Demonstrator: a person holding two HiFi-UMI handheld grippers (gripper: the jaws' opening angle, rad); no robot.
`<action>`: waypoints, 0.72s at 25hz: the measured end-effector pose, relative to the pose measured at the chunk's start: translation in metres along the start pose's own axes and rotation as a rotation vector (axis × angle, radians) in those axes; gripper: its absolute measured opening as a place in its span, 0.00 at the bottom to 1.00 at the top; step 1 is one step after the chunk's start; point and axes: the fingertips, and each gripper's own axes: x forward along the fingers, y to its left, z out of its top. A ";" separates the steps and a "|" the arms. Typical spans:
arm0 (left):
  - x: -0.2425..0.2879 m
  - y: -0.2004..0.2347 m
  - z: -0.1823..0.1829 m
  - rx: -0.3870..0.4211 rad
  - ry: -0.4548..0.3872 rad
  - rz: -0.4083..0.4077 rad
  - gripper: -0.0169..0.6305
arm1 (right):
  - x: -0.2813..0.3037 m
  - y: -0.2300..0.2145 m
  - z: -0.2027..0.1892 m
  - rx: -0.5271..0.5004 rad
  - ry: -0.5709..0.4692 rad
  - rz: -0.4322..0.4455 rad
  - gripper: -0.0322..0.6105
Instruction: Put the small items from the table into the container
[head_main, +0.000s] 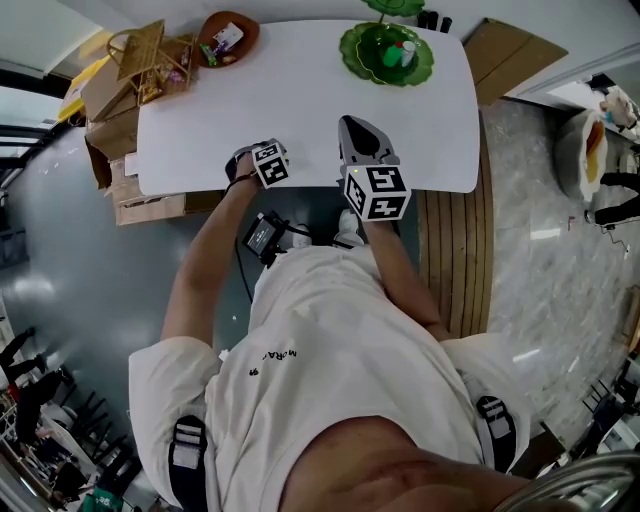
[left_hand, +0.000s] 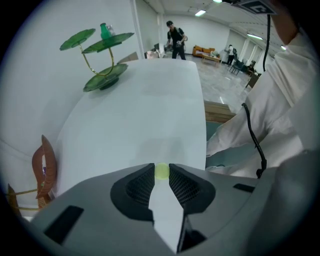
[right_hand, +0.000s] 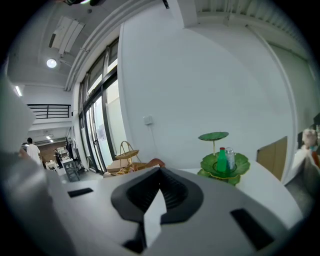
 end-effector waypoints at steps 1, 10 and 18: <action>-0.004 0.001 0.004 -0.002 -0.009 0.005 0.17 | -0.001 0.000 0.001 0.001 -0.004 -0.002 0.06; -0.049 0.009 0.059 0.082 -0.101 0.073 0.17 | -0.015 -0.006 0.014 -0.002 -0.049 -0.036 0.06; -0.092 0.014 0.111 0.101 -0.209 0.129 0.17 | -0.030 -0.011 0.023 0.014 -0.084 -0.067 0.06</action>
